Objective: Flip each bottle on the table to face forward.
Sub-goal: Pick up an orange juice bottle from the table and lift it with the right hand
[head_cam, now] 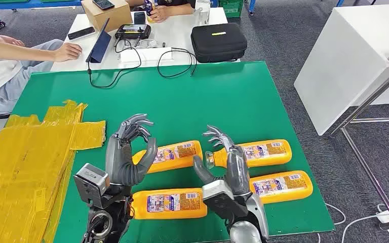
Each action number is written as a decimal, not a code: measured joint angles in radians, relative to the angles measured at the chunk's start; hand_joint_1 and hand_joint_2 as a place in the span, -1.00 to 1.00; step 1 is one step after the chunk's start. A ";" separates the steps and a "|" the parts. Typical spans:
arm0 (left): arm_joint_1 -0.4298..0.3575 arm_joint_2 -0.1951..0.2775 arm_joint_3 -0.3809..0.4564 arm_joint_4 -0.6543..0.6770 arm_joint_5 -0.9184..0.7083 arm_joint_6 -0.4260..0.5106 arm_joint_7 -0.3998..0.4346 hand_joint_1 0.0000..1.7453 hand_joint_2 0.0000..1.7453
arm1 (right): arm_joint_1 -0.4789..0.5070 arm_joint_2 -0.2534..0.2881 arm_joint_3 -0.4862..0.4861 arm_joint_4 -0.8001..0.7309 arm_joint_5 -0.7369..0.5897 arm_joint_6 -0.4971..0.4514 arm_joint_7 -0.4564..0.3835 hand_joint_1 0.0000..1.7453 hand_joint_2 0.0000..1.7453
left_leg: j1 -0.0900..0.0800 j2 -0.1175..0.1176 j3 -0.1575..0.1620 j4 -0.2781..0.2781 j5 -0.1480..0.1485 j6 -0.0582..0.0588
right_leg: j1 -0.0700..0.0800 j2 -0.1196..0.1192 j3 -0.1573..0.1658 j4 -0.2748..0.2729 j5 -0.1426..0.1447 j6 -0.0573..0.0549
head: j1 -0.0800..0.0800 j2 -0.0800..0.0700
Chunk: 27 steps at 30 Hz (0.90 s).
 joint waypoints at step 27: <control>-0.096 -0.035 0.008 0.119 0.083 -0.122 0.014 -1.00 1.00 | -0.486 -0.078 0.150 0.762 0.364 0.137 0.245 -1.00 1.00 | -0.001 -0.001 0.000 0.001 0.003 0.003 | 0.000 -0.002 0.001 0.000 0.001 0.001 | 0.000 0.000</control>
